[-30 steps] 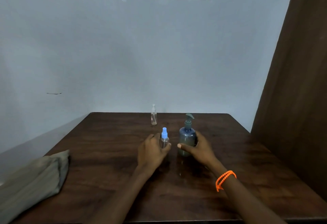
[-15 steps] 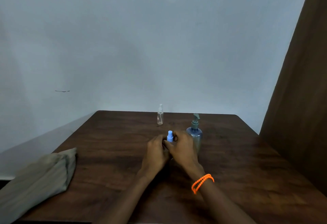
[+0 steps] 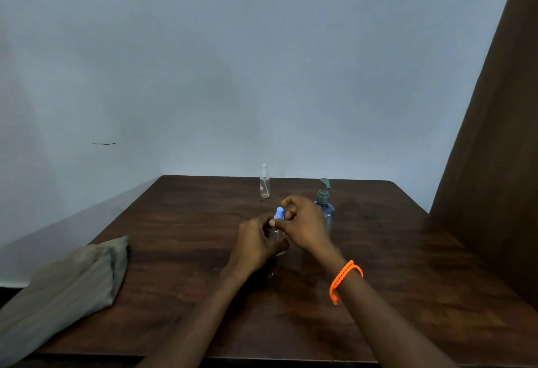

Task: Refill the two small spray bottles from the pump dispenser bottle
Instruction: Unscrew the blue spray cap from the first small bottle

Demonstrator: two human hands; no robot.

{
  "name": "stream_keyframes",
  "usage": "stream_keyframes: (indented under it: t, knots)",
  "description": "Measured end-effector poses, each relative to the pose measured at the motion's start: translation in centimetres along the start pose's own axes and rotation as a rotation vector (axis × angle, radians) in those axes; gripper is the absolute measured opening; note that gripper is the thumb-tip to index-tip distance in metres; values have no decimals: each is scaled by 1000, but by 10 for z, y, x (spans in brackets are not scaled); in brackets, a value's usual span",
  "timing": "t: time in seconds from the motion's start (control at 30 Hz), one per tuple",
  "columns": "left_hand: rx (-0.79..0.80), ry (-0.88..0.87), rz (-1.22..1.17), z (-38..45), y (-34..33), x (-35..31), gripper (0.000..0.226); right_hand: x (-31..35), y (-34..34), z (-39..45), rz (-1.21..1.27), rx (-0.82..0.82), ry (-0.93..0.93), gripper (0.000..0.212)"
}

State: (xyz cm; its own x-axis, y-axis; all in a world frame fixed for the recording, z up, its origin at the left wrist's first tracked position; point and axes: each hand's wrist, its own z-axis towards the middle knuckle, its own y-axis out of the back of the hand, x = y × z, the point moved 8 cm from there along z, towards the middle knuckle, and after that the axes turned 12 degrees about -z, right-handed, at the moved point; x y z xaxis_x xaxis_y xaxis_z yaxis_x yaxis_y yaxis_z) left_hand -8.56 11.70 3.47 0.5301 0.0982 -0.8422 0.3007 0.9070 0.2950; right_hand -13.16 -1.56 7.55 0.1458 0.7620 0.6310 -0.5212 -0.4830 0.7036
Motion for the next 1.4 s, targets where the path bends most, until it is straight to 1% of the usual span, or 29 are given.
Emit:
stream_keyframes:
  t: [0.07, 0.17, 0.23, 0.3, 0.37, 0.47, 0.53, 0.6, 0.67, 0.7, 0.73, 0.8, 0.83, 0.93, 1.03, 1.1, 1.2, 1.3, 1.33, 1.4]
  knots:
    - [-3, 15, -1, 0, 1, 2, 34, -1, -3, 3, 44, 56, -2, 35]
    - [13, 15, -17, 0, 1, 2, 39, 4, -6, 2, 70, 115, 14, 44]
    - [21, 12, -39, -1, -2, -2, 32, 11, -2, -1, -42, 60, 81, 50]
    - [12, 3, -32, -1, -2, -5, 26, 16, 4, -1, -108, 1, 116, 41]
    - [1, 1, -10, -1, -2, -5, 26, 14, 7, 3, -39, 11, 96, 34]
    - [12, -3, 12, 1, -1, -2, 39, 13, 7, 6, 143, 50, 96, 36]
    - [30, -5, 19, 3, -2, -2, 43, 12, 7, 5, 175, 43, 120, 34]
    - [33, -8, 11, 3, -5, -2, 38, 11, 7, 4, 88, 50, 167, 35]
    - [28, -6, -17, 2, -6, -1, 34, 13, 5, 4, -61, 51, 234, 46]
    - [30, -3, -22, 1, -8, 0, 33, 13, 4, 3, -95, 48, 243, 46]
    - [31, -2, -20, 1, -9, 1, 31, 14, 4, 3, -93, 41, 245, 42]
    - [21, -8, -5, 1, -10, 1, 34, 16, 9, 3, -40, -9, 234, 32]
    - [6, -8, -2, 1, -9, 2, 37, 17, 15, 2, 5, -48, 217, 31]
    - [-20, 1, -30, 0, -8, 3, 36, 20, 40, -1, 156, -178, 189, 32]
    - [-23, 5, -55, 2, -9, 6, 33, 18, 74, -18, 252, -333, 202, 32]
    - [-24, 2, -52, 3, -9, 8, 35, 2, 95, -33, 322, -416, 189, 28]
    - [-6, 5, -34, 4, -10, 10, 40, -54, 115, -50, 344, -418, 64, 26]
    - [-32, -16, -35, 4, -10, 9, 42, -114, 124, -64, 274, -336, -93, 28]
    - [-42, -23, -33, 4, -11, 8, 42, -128, 123, -69, 217, -307, -135, 28]
    - [-54, -34, -38, 5, -13, 6, 42, -144, 120, -76, 35, -308, -170, 30]
